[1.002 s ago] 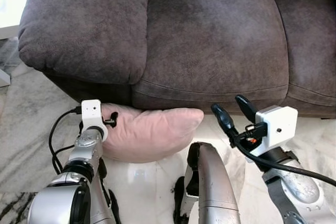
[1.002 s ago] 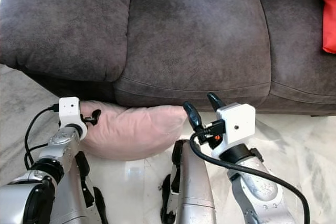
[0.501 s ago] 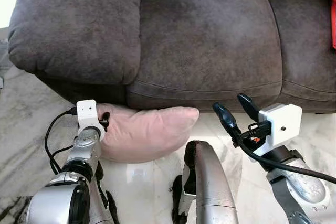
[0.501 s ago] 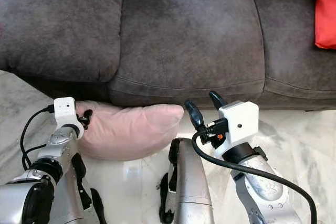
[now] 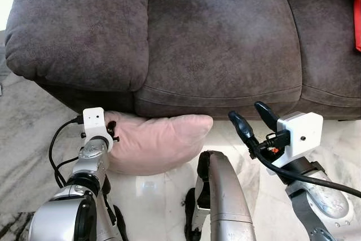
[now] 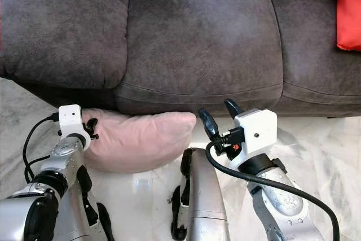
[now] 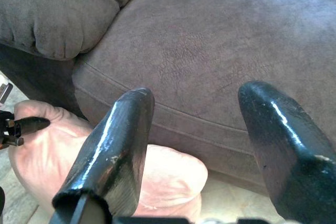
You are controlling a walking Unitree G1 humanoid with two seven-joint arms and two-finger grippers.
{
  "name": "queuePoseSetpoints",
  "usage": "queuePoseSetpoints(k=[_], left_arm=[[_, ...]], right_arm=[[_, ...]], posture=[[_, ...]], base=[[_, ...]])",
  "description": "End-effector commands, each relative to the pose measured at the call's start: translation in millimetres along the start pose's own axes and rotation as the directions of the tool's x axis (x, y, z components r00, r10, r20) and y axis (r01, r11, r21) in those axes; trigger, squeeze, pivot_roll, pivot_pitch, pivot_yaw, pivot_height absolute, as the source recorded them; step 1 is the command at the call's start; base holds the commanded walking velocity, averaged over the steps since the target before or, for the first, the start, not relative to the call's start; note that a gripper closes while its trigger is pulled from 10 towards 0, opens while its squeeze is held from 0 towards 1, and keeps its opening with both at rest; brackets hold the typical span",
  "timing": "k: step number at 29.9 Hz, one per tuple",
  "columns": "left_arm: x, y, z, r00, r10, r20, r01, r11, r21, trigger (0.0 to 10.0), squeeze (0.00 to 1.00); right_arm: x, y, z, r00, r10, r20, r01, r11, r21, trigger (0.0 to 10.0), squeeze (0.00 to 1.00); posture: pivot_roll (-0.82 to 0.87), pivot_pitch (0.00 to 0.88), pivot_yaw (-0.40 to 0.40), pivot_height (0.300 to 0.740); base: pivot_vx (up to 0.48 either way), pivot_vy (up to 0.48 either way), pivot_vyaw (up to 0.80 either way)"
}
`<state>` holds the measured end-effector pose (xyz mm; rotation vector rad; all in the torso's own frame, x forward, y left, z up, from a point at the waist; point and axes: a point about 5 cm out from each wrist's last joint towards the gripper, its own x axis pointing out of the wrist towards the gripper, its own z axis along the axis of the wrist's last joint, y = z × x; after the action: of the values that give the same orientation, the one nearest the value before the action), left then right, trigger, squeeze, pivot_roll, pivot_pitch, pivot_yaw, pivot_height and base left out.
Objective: Move the pillow to the sofa from floor
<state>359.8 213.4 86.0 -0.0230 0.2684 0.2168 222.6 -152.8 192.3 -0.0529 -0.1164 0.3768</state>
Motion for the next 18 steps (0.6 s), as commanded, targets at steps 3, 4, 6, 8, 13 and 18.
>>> queuePoseSetpoints(k=[3,4,6,8,13,18], left_arm=[[-4.9,-0.7,-20,0.998,-0.008,-0.067,0.009,1.000,0.012,0.0,0.00],[-4.8,-0.4,-20,0.998,-0.008,-0.067,0.009,1.000,0.014,0.0,0.00],[-4.4,0.5,-19,0.998,-0.009,-0.065,0.010,1.000,0.019,0.0,0.00],[-4.2,1.0,-18,0.998,-0.011,-0.061,0.013,0.999,0.030,0.0,0.00],[-4.3,-0.7,-18,0.998,-0.021,-0.059,0.024,0.999,0.040,0.0,0.00],[-4.9,-2.6,-19,0.998,-0.036,-0.054,0.038,0.998,0.049,0.0,0.00]], right_arm=[[-2.6,1.5,1,1.000,-0.004,0.002,0.004,1.000,0.000,10.0,0.00],[-1.9,1.7,0,1.000,-0.003,0.003,0.003,1.000,0.001,10.0,0.00],[-1.2,1.8,0,1.000,-0.005,0.003,0.005,1.000,0.002,10.0,0.00],[-0.2,1.7,-1,1.000,-0.007,0.007,0.007,1.000,0.003,10.0,0.00],[3.4,0.9,-2,1.000,-0.012,0.016,0.012,1.000,0.004,10.0,0.00],[8.4,2.3,-4,1.000,-0.013,0.024,0.012,1.000,0.009,10.0,0.00]], posture=[[-0.21,0.442,-0.172,0.500],[-0.21,0.440,-0.170,0.500],[-0.20,0.437,-0.169,0.500],[-0.20,0.427,-0.163,0.500],[-0.19,0.417,-0.156,0.500],[-0.18,0.393,-0.144,0.500]], base=[[0.000,0.000,0.00],[0.000,0.000,0.00],[0.000,0.000,0.00],[0.000,0.000,0.00],[0.000,0.000,0.00],[0.000,0.000,0.00]])
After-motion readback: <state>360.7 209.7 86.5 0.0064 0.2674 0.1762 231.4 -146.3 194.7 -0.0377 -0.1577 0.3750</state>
